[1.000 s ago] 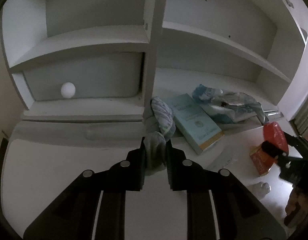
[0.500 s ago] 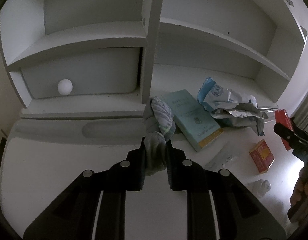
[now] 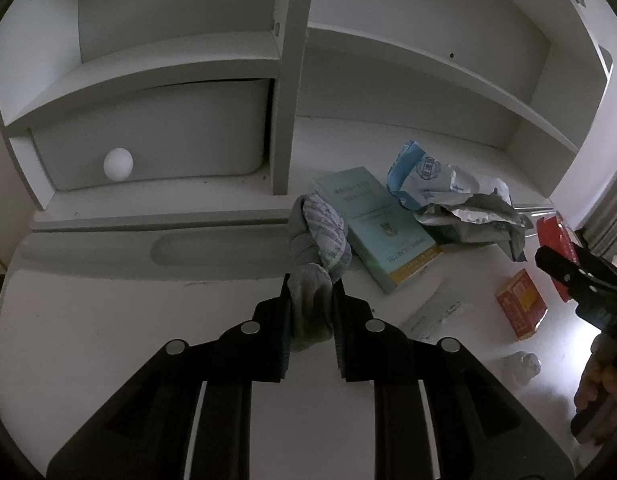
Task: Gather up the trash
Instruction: 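Lift the grey sock and red lid off the desk, then carry the sock and red lid over the black bin and open both grippers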
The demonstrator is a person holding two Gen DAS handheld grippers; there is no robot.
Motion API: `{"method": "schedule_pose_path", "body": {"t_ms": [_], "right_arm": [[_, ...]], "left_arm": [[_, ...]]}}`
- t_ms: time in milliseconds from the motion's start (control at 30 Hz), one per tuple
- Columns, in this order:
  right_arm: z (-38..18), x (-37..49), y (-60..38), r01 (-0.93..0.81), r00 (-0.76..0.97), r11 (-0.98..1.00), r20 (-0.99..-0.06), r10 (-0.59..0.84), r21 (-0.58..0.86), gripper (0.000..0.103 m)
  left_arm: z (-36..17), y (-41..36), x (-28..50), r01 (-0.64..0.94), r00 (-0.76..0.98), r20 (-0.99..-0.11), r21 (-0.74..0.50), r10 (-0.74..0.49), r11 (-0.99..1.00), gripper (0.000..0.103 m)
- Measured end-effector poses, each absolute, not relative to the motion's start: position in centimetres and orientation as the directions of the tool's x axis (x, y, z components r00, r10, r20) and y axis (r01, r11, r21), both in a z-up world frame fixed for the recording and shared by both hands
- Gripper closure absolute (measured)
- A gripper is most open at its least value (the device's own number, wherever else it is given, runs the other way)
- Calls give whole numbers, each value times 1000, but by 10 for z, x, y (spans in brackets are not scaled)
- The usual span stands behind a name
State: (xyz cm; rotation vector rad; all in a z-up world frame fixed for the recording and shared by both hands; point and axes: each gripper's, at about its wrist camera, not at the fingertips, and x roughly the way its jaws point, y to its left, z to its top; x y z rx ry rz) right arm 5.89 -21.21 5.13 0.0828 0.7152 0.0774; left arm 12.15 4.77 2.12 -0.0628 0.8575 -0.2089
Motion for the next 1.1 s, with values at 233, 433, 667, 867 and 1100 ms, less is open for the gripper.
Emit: {"method": "schedule_pose_path", "body": {"t_ms": [233, 433, 667, 867, 1100], "right_arm": [[47, 62, -210, -46, 738, 993, -667, 105, 106, 24], [44, 67, -216, -48, 724, 986, -675, 144, 159, 24], [76, 30, -248, -53, 768, 964, -607, 207, 262, 24], [103, -66, -339, 22, 849, 937, -502, 167, 349, 24], [104, -228, -507, 339, 864, 829, -495, -87, 445, 24]], "left_arm": [[18, 46, 127, 162, 627, -748, -149, -219, 975, 86], [19, 43, 126, 180, 633, -740, -144, -226, 973, 86], [59, 24, 94, 184, 700, -684, -107, -207, 977, 86], [122, -84, 22, 430, 708, -580, -98, -403, 897, 86], [129, -298, -91, 806, 386, -588, -159, -711, 570, 86]]}}
